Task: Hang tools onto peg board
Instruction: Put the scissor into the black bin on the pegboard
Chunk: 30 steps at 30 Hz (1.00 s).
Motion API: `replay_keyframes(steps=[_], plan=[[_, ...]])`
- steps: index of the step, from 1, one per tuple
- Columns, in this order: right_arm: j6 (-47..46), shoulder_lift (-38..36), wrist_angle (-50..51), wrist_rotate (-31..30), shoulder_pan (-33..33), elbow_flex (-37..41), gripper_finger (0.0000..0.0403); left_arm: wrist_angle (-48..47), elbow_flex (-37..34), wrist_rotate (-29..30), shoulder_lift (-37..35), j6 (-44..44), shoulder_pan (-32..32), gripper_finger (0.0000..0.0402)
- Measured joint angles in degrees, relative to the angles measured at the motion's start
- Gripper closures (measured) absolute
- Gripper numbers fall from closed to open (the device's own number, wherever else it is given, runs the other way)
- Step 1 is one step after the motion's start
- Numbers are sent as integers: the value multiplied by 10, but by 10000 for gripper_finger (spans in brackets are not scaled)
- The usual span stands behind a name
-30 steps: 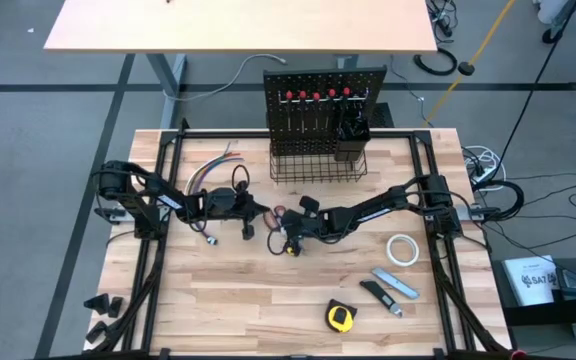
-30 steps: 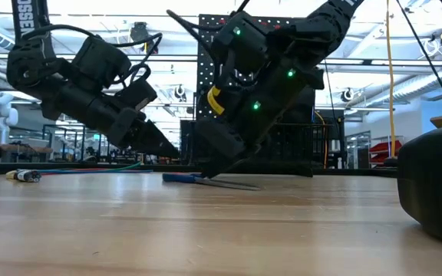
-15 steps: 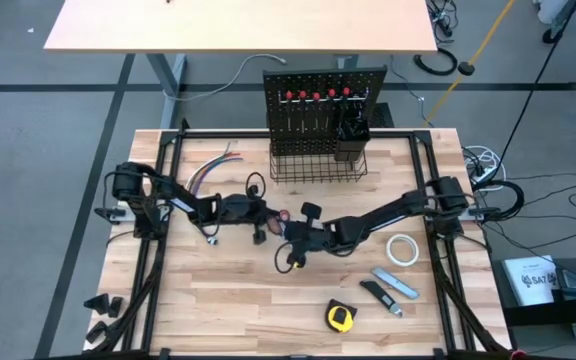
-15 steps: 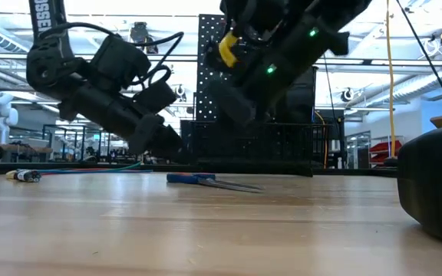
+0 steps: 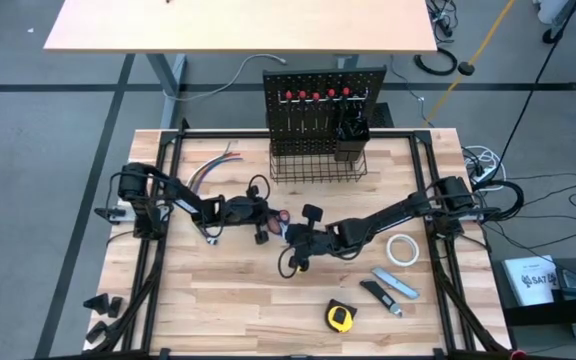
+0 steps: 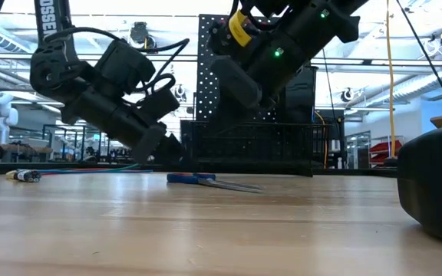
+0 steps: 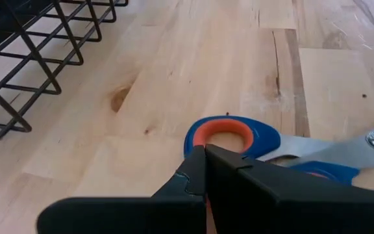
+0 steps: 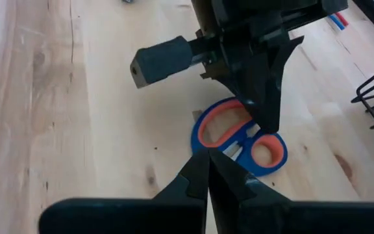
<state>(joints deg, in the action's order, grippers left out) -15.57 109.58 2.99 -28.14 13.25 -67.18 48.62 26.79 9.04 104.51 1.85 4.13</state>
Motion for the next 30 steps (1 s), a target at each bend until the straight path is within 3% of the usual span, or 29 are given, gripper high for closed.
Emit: replay_keyframes(steps=[14, 18, 25, 30], plan=[[-61, 0, 40, 59, -13, 0, 387, -9, 27, -40, 48, -20, 18, 402], [-66, 0, 41, 74, -17, 0, 342, -10, 28, -54, 50, -29, 23, 402], [-150, 0, 66, 134, -42, -1, 229, -14, 27, -58, 51, -30, 23, 402], [-163, 0, 67, 137, -50, -1, 166, -14, 27, -58, 51, -30, 23, 402]])
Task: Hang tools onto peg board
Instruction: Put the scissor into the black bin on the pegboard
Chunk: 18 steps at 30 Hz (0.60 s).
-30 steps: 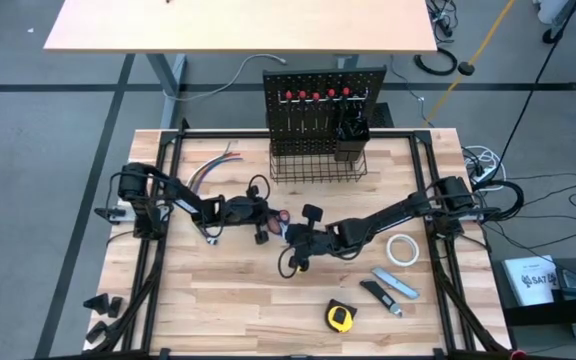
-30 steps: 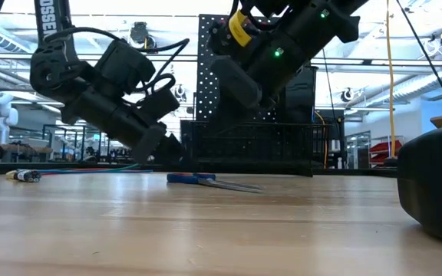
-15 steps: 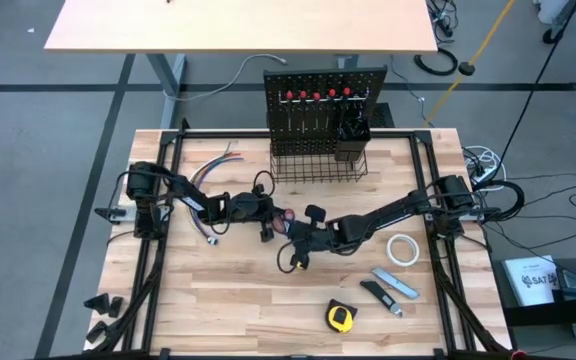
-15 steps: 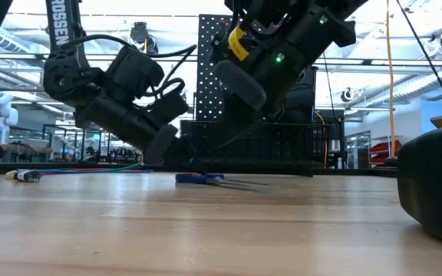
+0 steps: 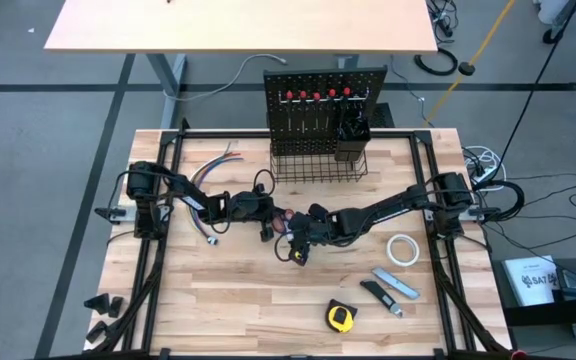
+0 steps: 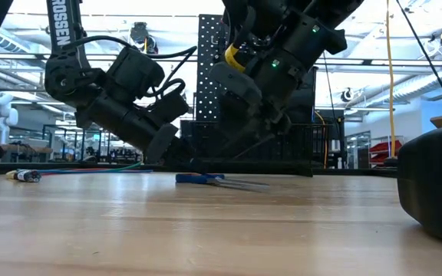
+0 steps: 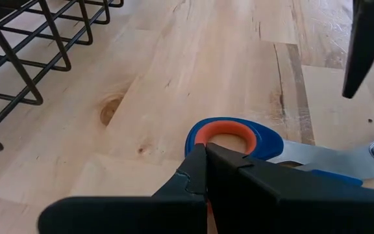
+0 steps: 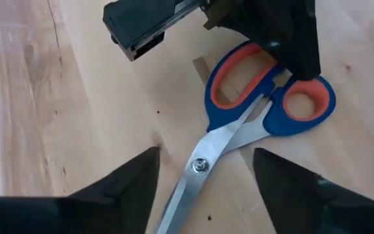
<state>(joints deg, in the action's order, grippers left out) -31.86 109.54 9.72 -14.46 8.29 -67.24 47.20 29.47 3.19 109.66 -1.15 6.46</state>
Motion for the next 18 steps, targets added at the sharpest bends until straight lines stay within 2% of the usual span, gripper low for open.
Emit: replay_keyframes(steps=[4, 10, 14, 18], plan=[[-8, 12, -5, 13, 0, -1, 147, 0, 0, -9, 0, 0, 0, 402], [-52, 47, -14, 9, 8, -1, 153, -1, 0, -12, 0, 0, 0, 402], [-70, 62, -26, -11, 23, -2, 166, -6, 0, -13, 0, -1, 0, 402], [-78, 68, -18, -61, 44, -2, 180, -6, -1, -15, 0, -1, 1, 402]])
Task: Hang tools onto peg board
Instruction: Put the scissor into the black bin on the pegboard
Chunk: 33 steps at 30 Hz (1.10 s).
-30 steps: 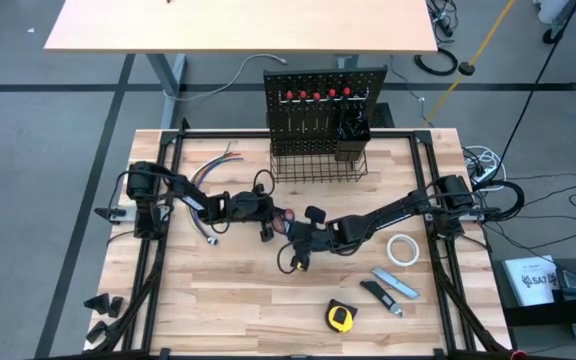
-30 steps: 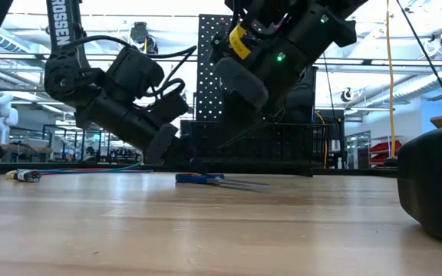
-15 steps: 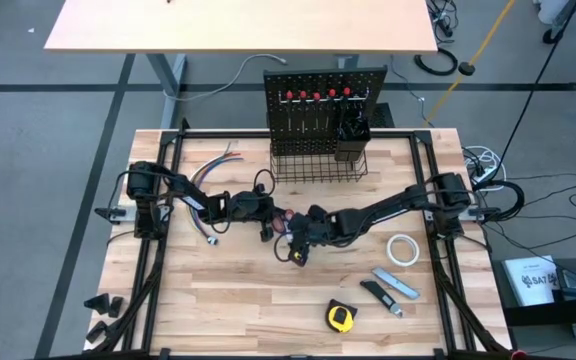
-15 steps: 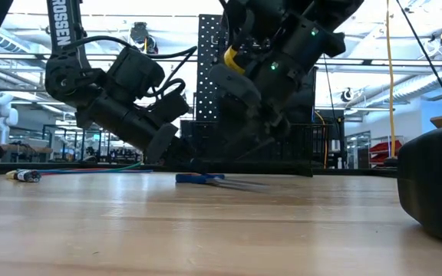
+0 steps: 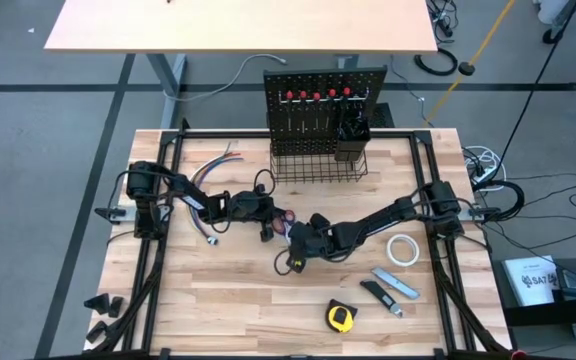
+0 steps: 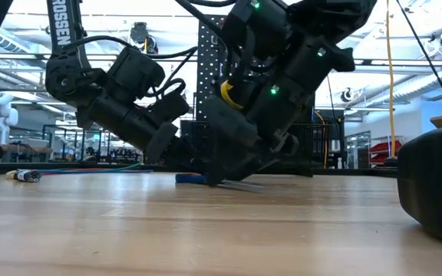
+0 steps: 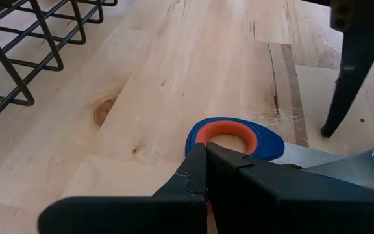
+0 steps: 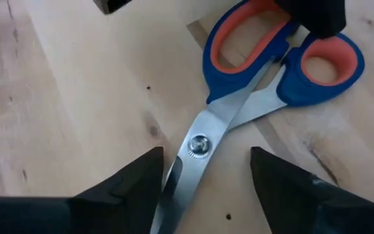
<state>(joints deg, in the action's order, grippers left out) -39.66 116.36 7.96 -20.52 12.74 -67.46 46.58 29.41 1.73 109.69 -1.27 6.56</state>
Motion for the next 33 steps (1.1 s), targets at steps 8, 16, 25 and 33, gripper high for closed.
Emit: replay_keyframes(steps=[8, 16, 25, 33], plan=[[-38, 11, 52, -34, 28, -3, 249, -3, 0, -28, -1, -29, 13, 401], [-48, 10, 96, -34, 29, -1, 365, -4, -1, -33, -1, -29, 13, 401], [-14, -24, 108, -25, 22, 4, 365, 16, -4, -34, -2, -29, 13, 397], [21, -62, 149, -17, 9, 4, 391, 64, -40, -38, -96, 32, 0, 340]])
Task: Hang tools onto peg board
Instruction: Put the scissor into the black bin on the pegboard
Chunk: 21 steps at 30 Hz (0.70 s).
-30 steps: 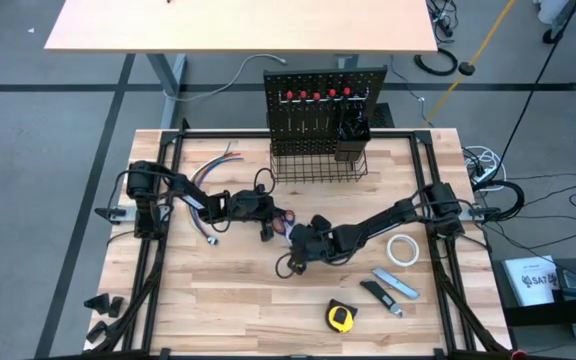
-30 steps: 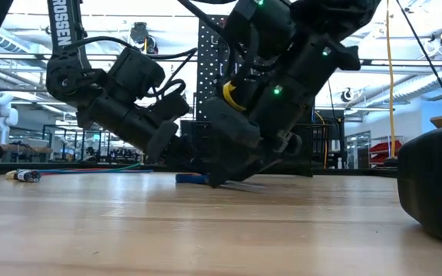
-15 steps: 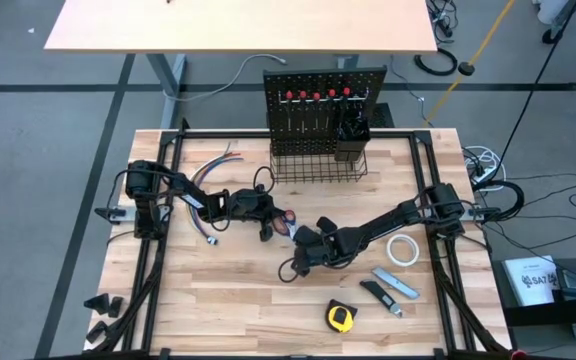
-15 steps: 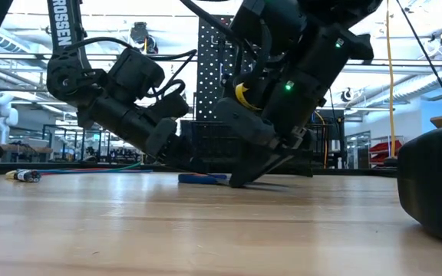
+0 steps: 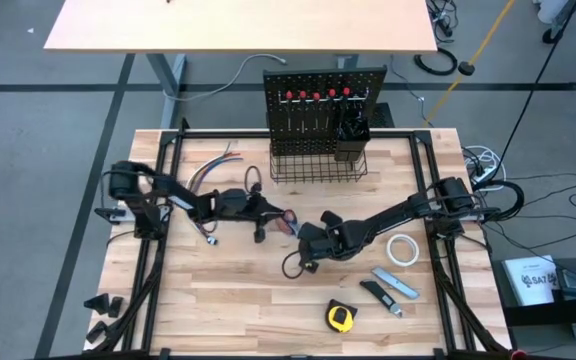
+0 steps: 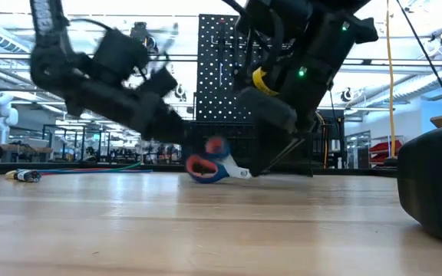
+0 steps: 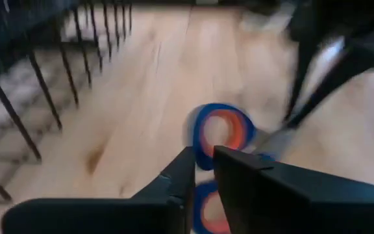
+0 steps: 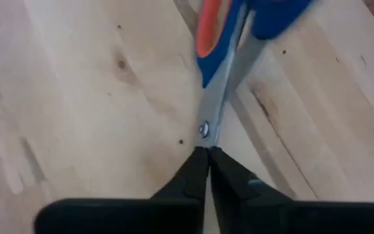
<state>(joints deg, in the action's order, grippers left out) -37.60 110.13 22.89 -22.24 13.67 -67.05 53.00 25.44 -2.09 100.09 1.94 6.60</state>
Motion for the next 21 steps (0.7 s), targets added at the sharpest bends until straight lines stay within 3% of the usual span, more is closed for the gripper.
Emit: replay_keyframes(steps=[7, 12, 18, 21], plan=[[1, -3, 11, 2, 3, -1, 399, 155, -107, 3, -82, 5, -8, 321], [0, -3, 8, 2, 3, -1, 399, 230, -173, 9, -99, -10, -8, 320], [-2, -3, -1, 4, 4, -1, 401, 212, -180, 8, -85, -30, -8, 320], [-3, -3, -4, 14, 3, -1, 401, 176, -156, -26, -60, -18, -8, 320]])
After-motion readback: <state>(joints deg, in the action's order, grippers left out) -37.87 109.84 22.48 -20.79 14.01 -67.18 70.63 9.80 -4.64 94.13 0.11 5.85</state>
